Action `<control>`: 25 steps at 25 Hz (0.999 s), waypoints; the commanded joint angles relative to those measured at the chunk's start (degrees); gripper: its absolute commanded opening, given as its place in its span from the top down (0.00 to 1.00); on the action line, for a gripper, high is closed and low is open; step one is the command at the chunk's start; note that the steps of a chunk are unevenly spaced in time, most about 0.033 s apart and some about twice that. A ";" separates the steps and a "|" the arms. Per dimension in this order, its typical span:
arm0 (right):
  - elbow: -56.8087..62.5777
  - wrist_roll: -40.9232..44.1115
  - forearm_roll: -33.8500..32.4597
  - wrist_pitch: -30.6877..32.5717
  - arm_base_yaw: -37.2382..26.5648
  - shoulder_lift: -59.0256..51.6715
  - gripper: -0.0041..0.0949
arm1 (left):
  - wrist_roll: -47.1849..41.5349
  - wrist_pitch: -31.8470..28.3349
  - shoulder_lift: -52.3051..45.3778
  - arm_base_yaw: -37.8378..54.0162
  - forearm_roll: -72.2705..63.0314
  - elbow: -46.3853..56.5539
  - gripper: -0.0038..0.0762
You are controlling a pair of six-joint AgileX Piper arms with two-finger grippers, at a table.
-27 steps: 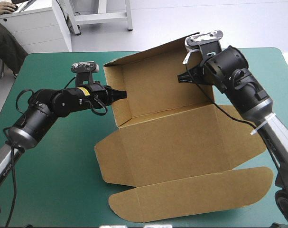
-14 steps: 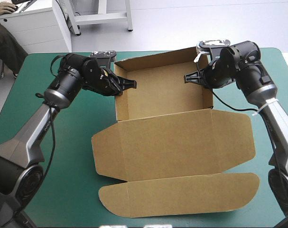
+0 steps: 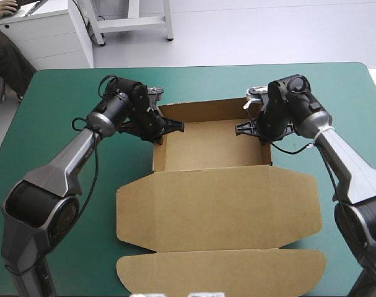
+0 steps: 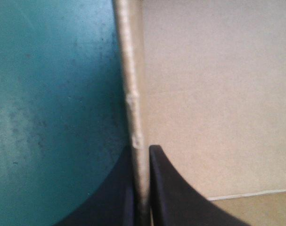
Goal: Fold the box
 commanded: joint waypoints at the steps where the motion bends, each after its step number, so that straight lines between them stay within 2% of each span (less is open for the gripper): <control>1: -1.48 -1.58 1.79 0.68 0.31 -1.54 0.96 | 0.77 -2.11 -2.82 -0.72 0.24 -1.70 0.96; 6: -1.48 -1.58 1.62 -0.34 0.31 -0.12 0.94 | 1.02 -2.47 -2.82 -0.72 0.37 -1.70 0.95; 10: -1.48 -1.58 1.26 -0.57 0.31 -0.01 0.85 | 1.18 -2.60 -2.82 -0.72 0.22 -1.70 0.80; 15: -1.48 -1.35 1.26 -0.57 0.31 -0.01 0.60 | 1.18 -2.38 -2.82 -0.72 0.22 -1.70 0.48; 17: -1.48 -1.35 1.26 -0.57 0.31 -0.01 0.43 | 1.18 -1.93 -2.82 -0.72 0.22 -1.70 0.38; 18: -1.48 -0.99 1.26 -0.57 0.31 -0.01 0.26 | 1.18 -1.09 -2.82 -0.72 0.61 -1.70 0.34; 20: -1.48 -0.70 1.26 -0.57 0.31 -0.01 0.11 | 1.18 -0.72 -2.82 -0.72 0.71 -1.70 0.34; 22: -1.48 -0.70 1.26 -0.72 0.31 -0.01 0.09 | 1.29 -0.88 -2.82 -0.72 1.06 -2.11 0.34; 25: -4.04 0.72 -0.02 -0.10 0.31 -0.12 0.10 | 8.03 0.92 -2.82 -0.72 1.94 -7.09 0.34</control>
